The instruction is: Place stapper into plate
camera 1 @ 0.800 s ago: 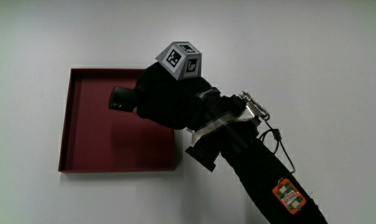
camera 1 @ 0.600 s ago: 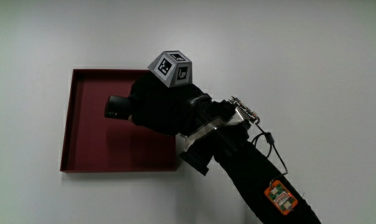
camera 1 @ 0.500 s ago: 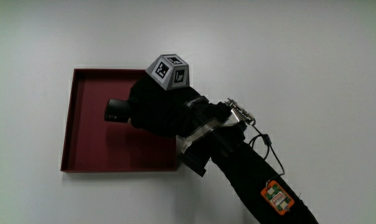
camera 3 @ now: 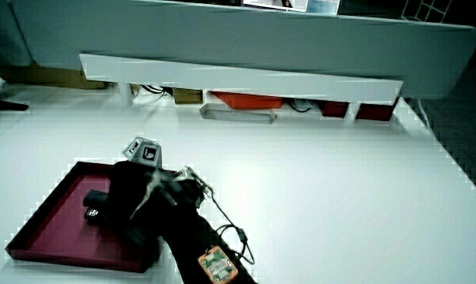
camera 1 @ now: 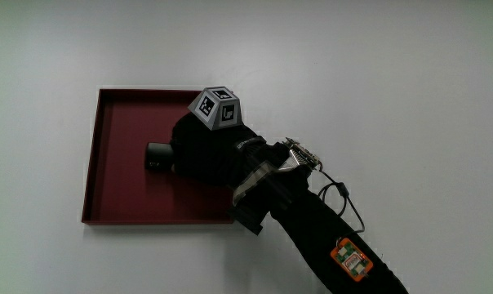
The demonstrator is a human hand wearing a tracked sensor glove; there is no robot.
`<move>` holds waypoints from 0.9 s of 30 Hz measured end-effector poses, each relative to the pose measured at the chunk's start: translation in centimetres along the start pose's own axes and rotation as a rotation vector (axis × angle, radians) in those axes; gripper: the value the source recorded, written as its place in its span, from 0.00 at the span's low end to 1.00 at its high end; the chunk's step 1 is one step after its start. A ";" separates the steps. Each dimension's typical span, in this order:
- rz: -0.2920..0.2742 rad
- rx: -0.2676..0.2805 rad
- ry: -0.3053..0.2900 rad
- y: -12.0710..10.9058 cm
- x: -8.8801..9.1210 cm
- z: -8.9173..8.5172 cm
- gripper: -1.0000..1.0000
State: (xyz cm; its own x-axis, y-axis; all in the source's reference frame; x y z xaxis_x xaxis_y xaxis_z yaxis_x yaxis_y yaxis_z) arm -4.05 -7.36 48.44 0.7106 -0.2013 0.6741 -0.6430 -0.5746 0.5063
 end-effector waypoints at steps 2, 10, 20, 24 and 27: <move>-0.004 -0.002 -0.006 0.1 0.1 -0.1 0.50; 0.006 0.008 0.008 0.1 0.5 -0.5 0.44; 0.021 -0.015 0.037 -1.0 0.6 0.0 0.17; 0.051 -0.031 0.015 -2.8 0.1 1.4 0.06; 0.050 -0.071 0.014 -4.7 -0.2 2.8 0.00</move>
State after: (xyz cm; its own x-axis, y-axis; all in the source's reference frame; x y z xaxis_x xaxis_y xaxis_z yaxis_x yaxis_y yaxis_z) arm -0.39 -6.79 44.40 0.6736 -0.2163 0.7067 -0.6963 -0.5065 0.5087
